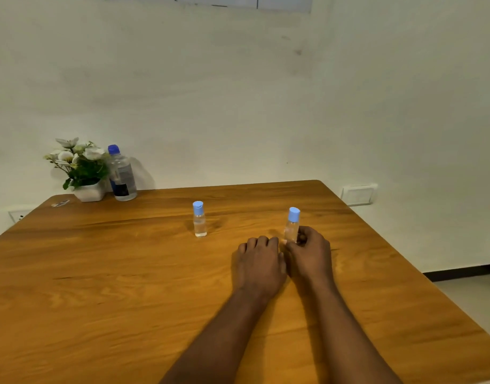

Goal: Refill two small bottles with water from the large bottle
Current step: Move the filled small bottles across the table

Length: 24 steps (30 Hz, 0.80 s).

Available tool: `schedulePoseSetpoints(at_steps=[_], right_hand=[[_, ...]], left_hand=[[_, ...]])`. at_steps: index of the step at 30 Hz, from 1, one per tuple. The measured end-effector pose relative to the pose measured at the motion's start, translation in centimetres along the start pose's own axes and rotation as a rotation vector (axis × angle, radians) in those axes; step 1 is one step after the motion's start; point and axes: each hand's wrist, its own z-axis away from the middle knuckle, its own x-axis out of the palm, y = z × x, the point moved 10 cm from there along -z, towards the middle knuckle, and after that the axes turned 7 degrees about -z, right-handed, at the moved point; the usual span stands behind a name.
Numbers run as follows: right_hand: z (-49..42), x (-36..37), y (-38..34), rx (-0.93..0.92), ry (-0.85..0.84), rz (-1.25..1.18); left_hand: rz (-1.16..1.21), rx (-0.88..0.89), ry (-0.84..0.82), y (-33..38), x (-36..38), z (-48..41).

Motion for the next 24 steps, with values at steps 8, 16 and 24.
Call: schedulePoseSetpoints(at_steps=[8, 16, 24], right_hand=[[-7.6, 0.2, 2.4, 0.035, 0.106, 0.023], [-18.1, 2.4, 4.3, 0.037, 0.140, 0.024], [-26.3, 5.5, 5.5, 0.001, 0.114, 0.098]], left_hand=[[0.016, -0.024, -0.022, 1.0, 3.4, -7.2], [0.136, -0.098, -0.009, 0.1, 7.6, -16.9], [0.120, -0.068, 0.005, -0.3, 10.8, -25.0]])
